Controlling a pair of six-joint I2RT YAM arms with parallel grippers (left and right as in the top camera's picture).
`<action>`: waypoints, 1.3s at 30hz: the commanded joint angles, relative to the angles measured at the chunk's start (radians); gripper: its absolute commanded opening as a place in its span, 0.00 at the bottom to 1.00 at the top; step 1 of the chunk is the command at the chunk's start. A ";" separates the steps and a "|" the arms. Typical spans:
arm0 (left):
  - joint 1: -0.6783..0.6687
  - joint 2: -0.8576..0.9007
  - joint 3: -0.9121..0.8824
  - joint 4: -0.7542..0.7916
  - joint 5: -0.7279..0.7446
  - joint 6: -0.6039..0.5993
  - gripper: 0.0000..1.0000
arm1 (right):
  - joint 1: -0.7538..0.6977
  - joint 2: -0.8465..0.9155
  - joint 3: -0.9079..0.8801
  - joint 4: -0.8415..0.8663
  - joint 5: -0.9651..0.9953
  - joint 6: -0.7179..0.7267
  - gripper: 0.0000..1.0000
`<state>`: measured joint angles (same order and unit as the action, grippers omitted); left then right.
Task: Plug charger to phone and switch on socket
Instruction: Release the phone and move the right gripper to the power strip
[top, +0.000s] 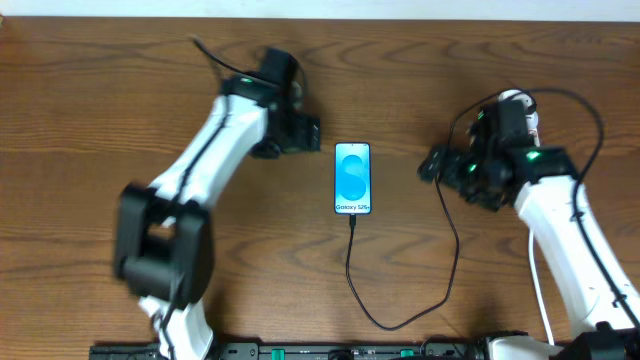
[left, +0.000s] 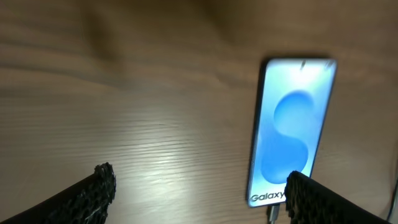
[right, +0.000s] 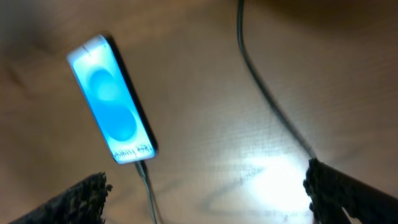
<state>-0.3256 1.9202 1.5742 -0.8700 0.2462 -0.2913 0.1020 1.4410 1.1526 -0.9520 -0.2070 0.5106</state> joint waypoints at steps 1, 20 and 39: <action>0.014 -0.150 0.040 -0.012 -0.199 0.013 0.89 | -0.053 0.069 0.197 -0.113 0.035 -0.111 0.99; 0.018 -0.286 0.038 -0.005 -0.343 0.013 0.89 | -0.397 0.305 0.450 -0.061 0.399 0.061 0.99; 0.018 -0.286 0.038 -0.005 -0.343 0.013 0.89 | -0.483 0.552 0.450 0.042 0.380 0.057 0.99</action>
<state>-0.3088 1.6295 1.6108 -0.8715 -0.0818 -0.2874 -0.3721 1.9579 1.5883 -0.9195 0.1749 0.5529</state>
